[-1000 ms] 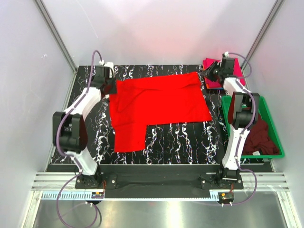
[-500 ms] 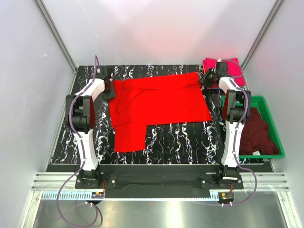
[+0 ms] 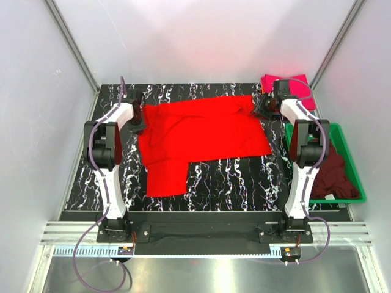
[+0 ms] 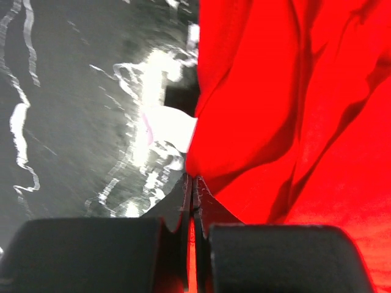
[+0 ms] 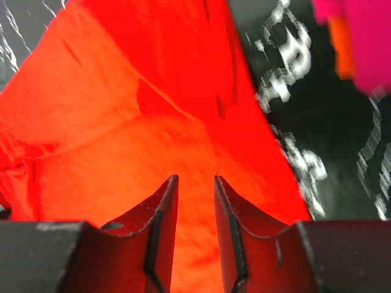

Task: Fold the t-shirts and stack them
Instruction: Fold the tshirt

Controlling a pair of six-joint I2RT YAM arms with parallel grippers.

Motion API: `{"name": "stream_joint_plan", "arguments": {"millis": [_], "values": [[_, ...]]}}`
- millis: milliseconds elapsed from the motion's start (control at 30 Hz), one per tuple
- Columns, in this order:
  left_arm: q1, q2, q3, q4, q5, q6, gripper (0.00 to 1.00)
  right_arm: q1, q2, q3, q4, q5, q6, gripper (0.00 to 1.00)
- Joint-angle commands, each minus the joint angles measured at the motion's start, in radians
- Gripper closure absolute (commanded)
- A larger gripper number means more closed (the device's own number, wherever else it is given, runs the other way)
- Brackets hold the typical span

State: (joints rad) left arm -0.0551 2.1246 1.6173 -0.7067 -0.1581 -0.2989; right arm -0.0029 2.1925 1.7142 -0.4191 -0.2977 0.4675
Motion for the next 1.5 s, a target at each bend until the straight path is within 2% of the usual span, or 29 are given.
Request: {"name": "stream_joint_plan", "arguments": {"millis": [0,200,233,267,300,333,400,500,600,700,833,867,933,1000,1167,1300,1433,1467], "values": [[0.054,0.056,0.082,0.000,-0.006,0.047,1.00,-0.002,-0.138,-0.071,-0.069,0.066,-0.053,0.62],[0.115,0.127,0.211,0.015,0.086,0.113,0.98,-0.002,-0.177,-0.195,-0.063,0.060,-0.044,0.62],[0.120,0.136,0.236,0.006,0.095,0.113,0.92,-0.002,-0.180,-0.205,-0.063,0.058,-0.033,0.62],[0.124,0.132,0.254,-0.022,0.101,0.110,0.81,-0.003,-0.183,-0.228,-0.061,0.058,-0.030,0.63],[0.123,0.118,0.262,-0.023,0.101,0.110,0.56,-0.002,-0.191,-0.235,-0.061,0.060,-0.024,0.63],[0.121,0.094,0.253,-0.022,0.098,0.112,0.45,-0.002,-0.192,-0.240,-0.064,0.058,-0.021,0.63],[0.121,0.013,0.228,-0.039,0.060,0.104,0.39,-0.002,-0.192,-0.243,-0.079,0.039,-0.023,0.63],[0.120,-0.099,0.162,-0.114,-0.012,0.063,0.39,0.029,-0.207,-0.254,-0.124,0.031,-0.035,0.63],[0.115,-0.266,-0.041,-0.087,-0.009,0.011,0.40,0.035,-0.252,-0.298,-0.126,0.032,-0.038,0.62],[0.091,-0.382,-0.224,-0.045,0.072,-0.035,0.41,0.037,-0.284,-0.343,-0.141,0.037,-0.032,0.62],[0.060,-0.430,-0.371,-0.004,0.202,-0.120,0.53,0.041,-0.310,-0.415,-0.145,0.066,-0.020,0.64],[0.028,-0.437,-0.423,0.040,0.288,-0.134,0.56,0.043,-0.321,-0.450,-0.139,0.068,-0.015,0.65],[0.015,-0.436,-0.476,0.084,0.328,-0.185,0.57,0.043,-0.344,-0.487,-0.110,0.065,-0.006,0.68],[0.012,-0.414,-0.508,0.078,0.305,-0.215,0.58,0.041,-0.356,-0.525,-0.106,0.074,0.002,0.70],[0.018,-0.390,-0.511,-0.013,0.107,-0.272,0.55,0.043,-0.379,-0.599,-0.089,0.089,0.025,0.73],[0.031,-0.367,-0.508,-0.076,-0.004,-0.321,0.53,0.044,-0.404,-0.640,-0.121,0.173,0.037,0.84],[0.054,-0.331,-0.497,-0.146,-0.090,-0.350,0.54,0.043,-0.434,-0.654,-0.138,0.192,0.033,0.85],[0.054,-0.331,-0.482,-0.155,-0.096,-0.358,0.54,0.043,-0.442,-0.648,-0.138,0.189,0.031,0.82]]}}
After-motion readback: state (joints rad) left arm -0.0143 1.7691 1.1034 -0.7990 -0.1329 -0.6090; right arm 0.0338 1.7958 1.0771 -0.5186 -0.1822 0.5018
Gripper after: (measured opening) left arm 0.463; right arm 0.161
